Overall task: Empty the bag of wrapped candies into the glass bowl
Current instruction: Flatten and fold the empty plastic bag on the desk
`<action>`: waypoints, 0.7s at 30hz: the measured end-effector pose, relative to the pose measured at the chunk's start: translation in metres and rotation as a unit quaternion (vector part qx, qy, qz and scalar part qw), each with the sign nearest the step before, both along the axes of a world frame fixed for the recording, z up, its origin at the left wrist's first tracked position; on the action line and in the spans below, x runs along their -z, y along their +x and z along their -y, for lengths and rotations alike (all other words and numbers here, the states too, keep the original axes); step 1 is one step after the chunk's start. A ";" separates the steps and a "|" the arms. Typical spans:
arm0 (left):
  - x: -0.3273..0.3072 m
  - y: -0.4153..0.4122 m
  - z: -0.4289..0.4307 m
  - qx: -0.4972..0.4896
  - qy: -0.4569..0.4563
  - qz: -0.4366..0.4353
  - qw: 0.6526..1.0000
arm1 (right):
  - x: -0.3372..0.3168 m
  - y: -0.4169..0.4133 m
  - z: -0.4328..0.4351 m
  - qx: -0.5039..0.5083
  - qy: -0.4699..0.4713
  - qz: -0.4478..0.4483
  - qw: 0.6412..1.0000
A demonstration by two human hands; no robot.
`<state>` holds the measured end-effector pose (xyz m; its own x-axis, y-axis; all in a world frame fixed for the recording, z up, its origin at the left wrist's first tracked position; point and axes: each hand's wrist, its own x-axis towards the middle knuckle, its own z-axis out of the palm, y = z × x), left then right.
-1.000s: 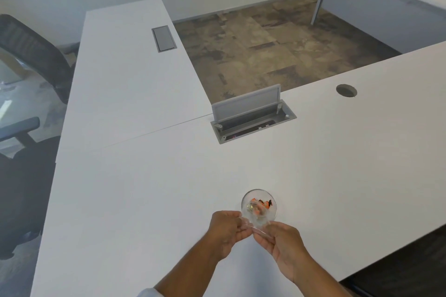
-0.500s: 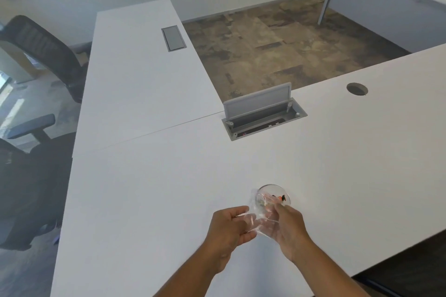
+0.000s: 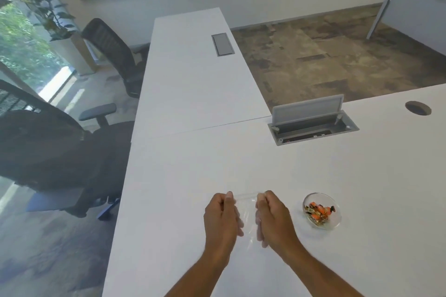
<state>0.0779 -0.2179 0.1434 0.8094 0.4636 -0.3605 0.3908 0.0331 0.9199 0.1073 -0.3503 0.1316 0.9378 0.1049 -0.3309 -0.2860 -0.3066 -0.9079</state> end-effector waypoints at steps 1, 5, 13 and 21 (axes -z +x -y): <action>0.001 -0.002 -0.006 -0.008 0.032 0.012 0.999 | 0.000 -0.001 -0.010 -0.003 -0.027 0.028 0.999; 0.005 -0.012 -0.032 -0.030 0.137 0.032 0.990 | 0.002 -0.007 -0.041 -0.012 -0.095 0.110 0.989; 0.023 -0.038 -0.075 -0.027 0.072 0.023 0.997 | 0.017 -0.024 -0.074 -0.019 -0.122 0.118 0.985; 0.061 -0.070 -0.129 -0.036 -0.004 -0.002 0.999 | 0.051 -0.027 -0.074 -0.104 -0.186 0.056 0.975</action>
<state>0.0076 -0.0885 0.0827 0.7721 0.5179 -0.3683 0.3915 0.0689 0.9176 0.0806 -0.2766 0.0806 0.9412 0.1893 -0.2797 -0.0882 -0.6616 -0.7447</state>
